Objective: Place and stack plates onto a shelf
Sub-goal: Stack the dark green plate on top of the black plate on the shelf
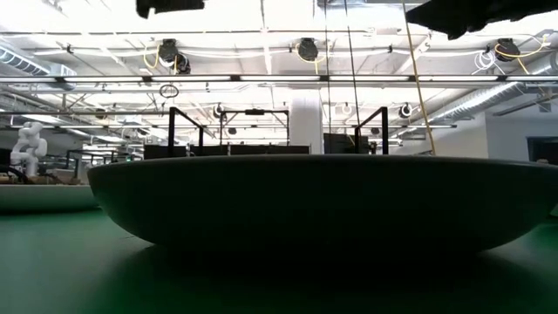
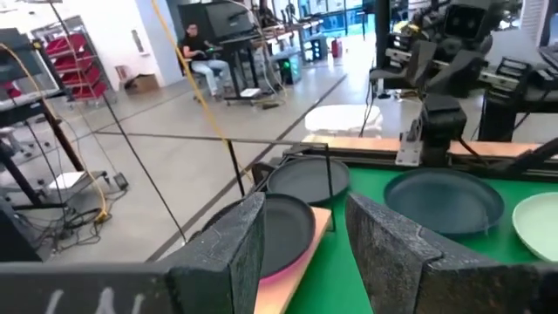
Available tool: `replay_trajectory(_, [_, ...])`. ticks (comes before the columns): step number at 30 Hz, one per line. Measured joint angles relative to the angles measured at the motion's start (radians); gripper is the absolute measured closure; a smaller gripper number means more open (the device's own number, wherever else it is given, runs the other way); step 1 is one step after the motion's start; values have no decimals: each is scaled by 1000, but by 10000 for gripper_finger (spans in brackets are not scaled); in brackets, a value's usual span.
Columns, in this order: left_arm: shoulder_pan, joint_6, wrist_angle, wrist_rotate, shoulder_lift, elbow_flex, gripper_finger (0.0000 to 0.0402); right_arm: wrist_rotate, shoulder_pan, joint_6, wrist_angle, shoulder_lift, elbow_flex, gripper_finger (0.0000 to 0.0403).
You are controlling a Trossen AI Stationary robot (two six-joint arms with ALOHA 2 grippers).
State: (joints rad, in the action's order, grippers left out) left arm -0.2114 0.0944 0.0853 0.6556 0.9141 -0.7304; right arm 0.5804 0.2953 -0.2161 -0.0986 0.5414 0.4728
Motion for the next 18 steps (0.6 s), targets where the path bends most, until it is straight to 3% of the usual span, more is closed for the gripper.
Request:
replay_trajectory(9, [-25, 25, -1, 35, -137, 110, 236, 0, -73, 165, 422, 96, 196, 332])
replay_trajectory(13, [-25, 5, 38, 34, -170, 172, 236, -16, -114, 218, 560, 139, 222, 332])
replay_trajectory(18, [-25, -13, 217, 26, -163, 288, 236, -188, -161, 268, 610, 227, 222, 332])
